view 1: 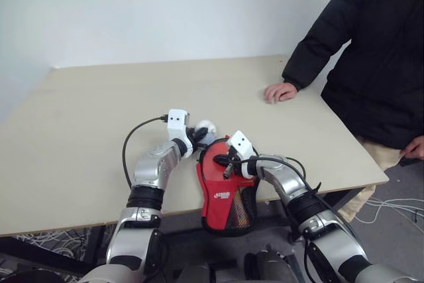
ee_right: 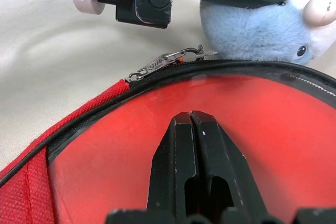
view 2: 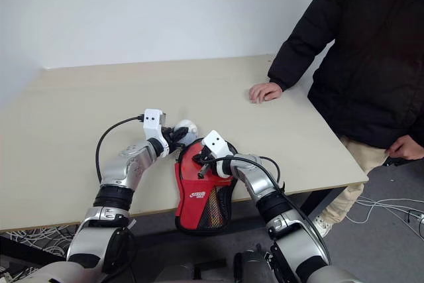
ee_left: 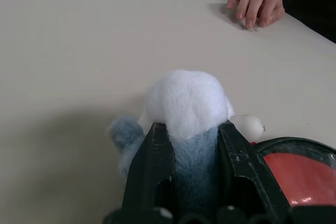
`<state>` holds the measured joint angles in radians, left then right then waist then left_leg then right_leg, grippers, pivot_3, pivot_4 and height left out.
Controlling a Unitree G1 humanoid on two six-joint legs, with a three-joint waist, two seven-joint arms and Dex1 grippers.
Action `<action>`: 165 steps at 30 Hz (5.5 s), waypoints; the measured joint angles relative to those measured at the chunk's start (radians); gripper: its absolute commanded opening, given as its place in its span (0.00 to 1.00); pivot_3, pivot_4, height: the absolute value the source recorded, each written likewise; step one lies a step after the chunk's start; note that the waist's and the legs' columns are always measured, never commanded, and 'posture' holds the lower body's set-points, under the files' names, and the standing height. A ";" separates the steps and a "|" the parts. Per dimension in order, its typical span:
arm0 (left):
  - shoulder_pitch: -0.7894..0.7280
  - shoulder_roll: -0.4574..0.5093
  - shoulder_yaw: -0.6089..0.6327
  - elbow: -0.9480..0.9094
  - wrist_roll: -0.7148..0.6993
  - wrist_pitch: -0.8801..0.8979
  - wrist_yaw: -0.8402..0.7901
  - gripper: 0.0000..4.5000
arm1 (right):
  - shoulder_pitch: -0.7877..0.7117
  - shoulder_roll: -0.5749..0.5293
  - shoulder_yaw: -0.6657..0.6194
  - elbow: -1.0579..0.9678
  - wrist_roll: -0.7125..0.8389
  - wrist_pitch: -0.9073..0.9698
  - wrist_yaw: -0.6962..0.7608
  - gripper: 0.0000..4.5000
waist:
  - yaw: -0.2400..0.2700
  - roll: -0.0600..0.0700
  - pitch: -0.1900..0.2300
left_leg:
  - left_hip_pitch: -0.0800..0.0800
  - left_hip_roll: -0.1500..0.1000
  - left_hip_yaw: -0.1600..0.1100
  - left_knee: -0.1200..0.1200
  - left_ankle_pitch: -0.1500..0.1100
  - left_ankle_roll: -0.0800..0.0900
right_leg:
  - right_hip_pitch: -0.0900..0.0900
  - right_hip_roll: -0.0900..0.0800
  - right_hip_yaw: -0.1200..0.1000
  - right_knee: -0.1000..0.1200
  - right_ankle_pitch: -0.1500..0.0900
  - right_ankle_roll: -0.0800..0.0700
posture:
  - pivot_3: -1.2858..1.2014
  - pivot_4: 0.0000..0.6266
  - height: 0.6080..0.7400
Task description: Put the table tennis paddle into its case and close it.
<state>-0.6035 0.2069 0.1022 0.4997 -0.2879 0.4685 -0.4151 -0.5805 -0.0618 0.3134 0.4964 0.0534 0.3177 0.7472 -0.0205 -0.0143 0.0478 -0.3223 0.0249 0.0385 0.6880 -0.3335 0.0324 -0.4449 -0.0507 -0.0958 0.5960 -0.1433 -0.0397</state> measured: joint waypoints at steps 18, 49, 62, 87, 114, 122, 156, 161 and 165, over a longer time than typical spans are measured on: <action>-0.285 0.050 0.066 0.529 0.036 -0.206 -0.002 0.15 | -0.003 0.001 0.008 -0.005 -0.009 0.013 0.010 0.01 | -0.003 -0.002 -0.001 | 0.000 0.000 0.000 0.001 0.000 0.000 | 0.000 0.000 -0.001 0.000 0.000 0.000 | 0.52 0.00 1.00; -0.547 -0.076 0.069 0.838 0.160 -0.361 0.050 0.15 | 0.001 0.007 0.010 -0.015 -0.017 0.028 0.014 0.01 | -0.005 -0.002 -0.002 | 0.000 0.000 0.001 0.001 0.000 0.000 | 0.000 0.001 -0.001 0.000 0.000 0.000 | 0.52 0.00 1.00; -0.548 -0.125 0.012 0.827 0.200 -0.363 -0.199 0.15 | 0.004 0.005 0.010 -0.026 -0.018 0.032 0.012 0.01 | -0.004 -0.002 -0.001 | -0.001 -0.001 0.002 0.001 0.000 0.000 | 0.000 0.001 -0.002 0.000 0.000 0.000 | 0.52 0.00 1.00; -0.429 0.013 -0.205 0.612 0.311 -0.275 -0.729 0.15 | 0.002 0.008 0.018 -0.026 -0.024 0.033 0.016 0.01 | -0.008 -0.003 -0.002 | 0.000 0.000 0.002 0.001 -0.002 0.003 | 0.000 0.001 0.001 -0.001 0.000 0.000 | 0.52 0.00 1.00; -0.340 0.252 -0.285 0.243 0.299 -0.071 -0.999 0.99 | -0.019 0.033 0.044 0.010 -0.025 0.030 0.028 0.00 | -0.031 0.000 -0.008 | 0.001 0.003 0.003 0.003 -0.003 0.005 | -0.001 0.002 0.004 0.002 0.000 0.000 | 0.52 0.00 1.00; -0.309 0.363 -0.268 0.123 0.270 -0.064 -0.988 0.99 | -0.032 0.036 0.043 0.033 -0.025 0.026 0.028 0.00 | -0.029 0.000 -0.008 | 0.003 0.002 0.005 0.007 -0.003 0.005 | -0.001 0.001 0.007 0.009 -0.001 0.000 | 0.52 0.00 1.00; 0.222 0.540 -0.106 -0.520 -0.009 0.140 -0.783 1.00 | 0.127 -0.223 0.086 -0.406 0.006 0.242 0.213 0.99 | -0.025 0.001 -0.007 | 0.001 -0.005 0.005 0.006 -0.006 0.009 | -0.004 0.001 0.023 0.009 -0.004 0.005 | 0.52 0.00 1.00; 0.301 0.514 -0.105 -0.574 -0.038 0.144 -0.731 1.00 | 0.153 -0.316 0.086 -0.525 0.044 0.326 0.258 0.99 | -0.019 0.001 -0.007 | -0.001 -0.008 0.006 0.006 -0.008 0.013 | -0.006 -0.001 0.023 0.009 -0.006 0.007 | 0.52 0.00 1.00; 0.345 0.458 -0.108 -0.584 -0.038 0.116 -0.657 1.00 | 0.154 -0.374 0.074 -0.569 0.077 0.392 0.285 0.99 | -0.015 0.000 -0.006 | -0.001 -0.010 0.006 0.006 -0.009 0.015 | -0.006 -0.001 0.025 0.009 -0.006 0.008 | 0.52 0.00 1.00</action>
<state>-0.2585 0.6648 -0.0055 -0.0847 -0.3261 0.5842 -1.0723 -0.4267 -0.4361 0.3869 -0.0725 0.1308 0.7093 1.0322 -0.0351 -0.0142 0.0416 -0.3231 0.0145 0.0447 0.6937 -0.3427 0.0473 -0.4513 -0.0517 -0.0711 0.6049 -0.1489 -0.0322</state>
